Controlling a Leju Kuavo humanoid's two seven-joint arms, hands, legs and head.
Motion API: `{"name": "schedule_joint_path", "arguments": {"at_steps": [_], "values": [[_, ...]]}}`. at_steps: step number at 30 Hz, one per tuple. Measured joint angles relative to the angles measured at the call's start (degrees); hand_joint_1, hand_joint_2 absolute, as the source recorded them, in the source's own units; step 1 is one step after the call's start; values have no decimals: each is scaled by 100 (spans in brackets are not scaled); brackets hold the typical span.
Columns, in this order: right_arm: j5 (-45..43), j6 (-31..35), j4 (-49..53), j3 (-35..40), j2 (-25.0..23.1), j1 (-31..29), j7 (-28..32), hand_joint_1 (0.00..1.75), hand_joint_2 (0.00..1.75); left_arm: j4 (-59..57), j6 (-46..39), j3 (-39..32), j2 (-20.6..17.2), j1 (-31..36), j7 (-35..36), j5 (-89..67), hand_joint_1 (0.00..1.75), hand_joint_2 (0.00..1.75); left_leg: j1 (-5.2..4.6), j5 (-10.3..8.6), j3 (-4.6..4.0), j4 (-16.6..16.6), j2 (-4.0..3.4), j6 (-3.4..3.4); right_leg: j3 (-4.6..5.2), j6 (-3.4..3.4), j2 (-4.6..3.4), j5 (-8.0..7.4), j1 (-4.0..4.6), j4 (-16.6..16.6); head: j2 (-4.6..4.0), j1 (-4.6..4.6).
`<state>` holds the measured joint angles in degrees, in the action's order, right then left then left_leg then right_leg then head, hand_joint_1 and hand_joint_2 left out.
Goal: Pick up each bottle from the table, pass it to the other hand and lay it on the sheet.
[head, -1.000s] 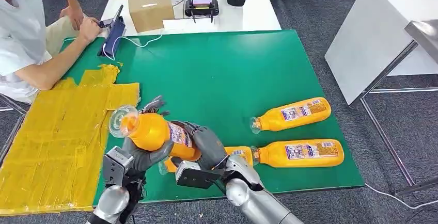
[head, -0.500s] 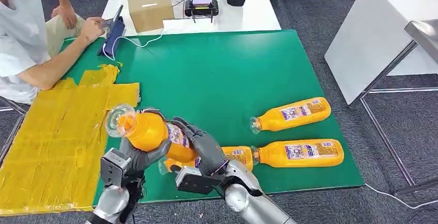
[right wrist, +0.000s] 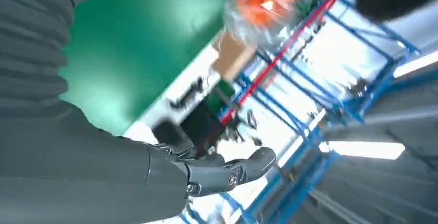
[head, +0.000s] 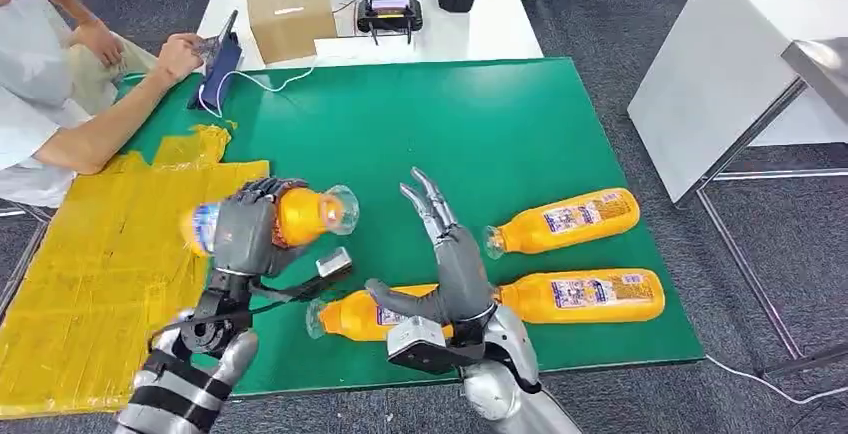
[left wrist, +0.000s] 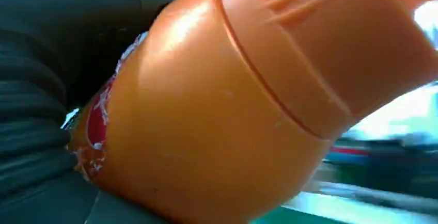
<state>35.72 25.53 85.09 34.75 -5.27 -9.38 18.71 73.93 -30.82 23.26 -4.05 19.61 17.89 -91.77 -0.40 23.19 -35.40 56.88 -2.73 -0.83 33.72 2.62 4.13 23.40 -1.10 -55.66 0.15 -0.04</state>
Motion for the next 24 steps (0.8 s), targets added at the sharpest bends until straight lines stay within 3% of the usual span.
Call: {"name": "schedule_joint_path", "arguments": {"at_steps": [5, 13, 22, 23, 24], "values": [[536, -37, 273, -11, 33, 23, -248, 0, 175, -1046, 727, 427, -384, 724, 663, 150, 175, 175, 7, -4, 0, 0, 3, 5, -2, -2, 2, 0, 8, -2, 0, 0], [1084, -184, 317, 192, 57, -90, -601, 0, 175, -3263, 1430, 758, -592, 1790, 774, 178, 175, 175, 7, -4, -2, 0, 1, 4, -1, -3, -1, -1, 8, -3, 0, 0], [1580, -995, 67, 446, 280, -324, -1104, 0, 175, -4522, 1561, 738, -657, 2013, 763, 244, 175, 175, 7, -4, -5, 0, 4, 5, 1, -4, 2, 0, 8, -3, 0, 0], [1587, -1001, 35, 461, 297, -347, -1108, 0, 175, -4565, 1547, 730, -657, 2042, 763, 244, 150, 175, 7, -4, -5, 0, 4, 5, 0, -4, 2, 0, 7, -3, 0, 0], [1589, -1008, 8, 470, 313, -366, -1110, 0, 175, -4609, 1545, 727, -655, 2061, 763, 244, 0, 175, 6, -4, -5, 0, 5, 5, 0, -4, 1, 0, 7, -3, 0, 2]]}}
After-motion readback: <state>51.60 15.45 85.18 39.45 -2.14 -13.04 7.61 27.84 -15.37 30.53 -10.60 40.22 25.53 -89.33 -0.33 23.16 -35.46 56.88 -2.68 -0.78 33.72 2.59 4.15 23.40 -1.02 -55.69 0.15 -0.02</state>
